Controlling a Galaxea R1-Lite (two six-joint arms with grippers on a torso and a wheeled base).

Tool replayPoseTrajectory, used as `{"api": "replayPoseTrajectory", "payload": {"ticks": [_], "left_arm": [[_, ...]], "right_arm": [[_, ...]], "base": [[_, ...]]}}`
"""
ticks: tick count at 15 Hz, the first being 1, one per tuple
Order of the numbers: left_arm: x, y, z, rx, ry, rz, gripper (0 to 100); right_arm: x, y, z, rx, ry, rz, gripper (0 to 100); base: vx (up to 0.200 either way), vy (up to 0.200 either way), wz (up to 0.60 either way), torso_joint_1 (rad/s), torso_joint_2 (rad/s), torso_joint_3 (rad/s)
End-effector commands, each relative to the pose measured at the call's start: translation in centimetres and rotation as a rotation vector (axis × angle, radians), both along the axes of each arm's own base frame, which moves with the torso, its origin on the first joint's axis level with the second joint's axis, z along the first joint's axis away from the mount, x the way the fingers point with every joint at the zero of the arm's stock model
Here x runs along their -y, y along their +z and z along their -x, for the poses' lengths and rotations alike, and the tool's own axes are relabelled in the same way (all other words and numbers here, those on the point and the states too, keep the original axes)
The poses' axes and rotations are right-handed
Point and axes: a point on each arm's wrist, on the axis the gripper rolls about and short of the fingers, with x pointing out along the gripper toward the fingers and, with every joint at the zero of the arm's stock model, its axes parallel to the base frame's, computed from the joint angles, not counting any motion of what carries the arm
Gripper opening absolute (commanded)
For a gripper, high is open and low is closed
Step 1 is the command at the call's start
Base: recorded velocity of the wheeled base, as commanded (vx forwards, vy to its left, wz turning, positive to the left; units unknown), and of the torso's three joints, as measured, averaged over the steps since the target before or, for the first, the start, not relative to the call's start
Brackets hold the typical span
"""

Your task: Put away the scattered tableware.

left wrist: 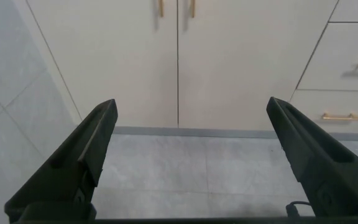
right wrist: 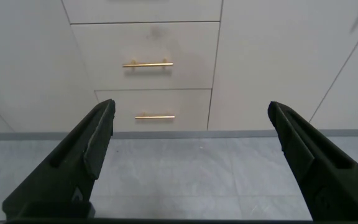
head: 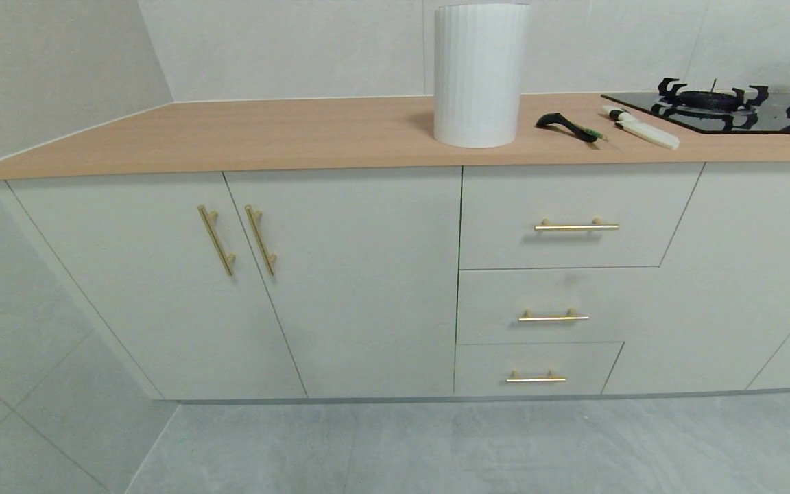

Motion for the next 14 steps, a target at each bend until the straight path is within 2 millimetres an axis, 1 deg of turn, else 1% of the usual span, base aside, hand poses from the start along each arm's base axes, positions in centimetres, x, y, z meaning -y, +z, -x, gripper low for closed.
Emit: {"api": "replayPoseTrajectory", "payload": {"ticks": [1, 4, 14], "left_arm": [[0.0, -0.01, -0.01, -0.002, 0.0, 0.0, 100], [0.0, -0.01, 0.0, 0.0, 0.0, -0.001, 100], [0.0, 0.01, 0.0, 0.001, 0.0, -0.001, 100]], "right_arm": [[0.0, 0.01, -0.01, -0.001, 0.0, 0.001, 100], [0.0, 0.01, -0.01, -0.001, 0.0, 0.003, 100], [0.0, 0.01, -0.01, -0.001, 0.003, 0.006, 100]], "base": [[0.2, 0.0, 0.0, 0.002, 0.0, -0.007], [0.2, 0.0, 0.0, -0.001, 0.0, 0.007], [0.0, 0.0, 0.0, 0.0, 0.0, 0.0]]}}
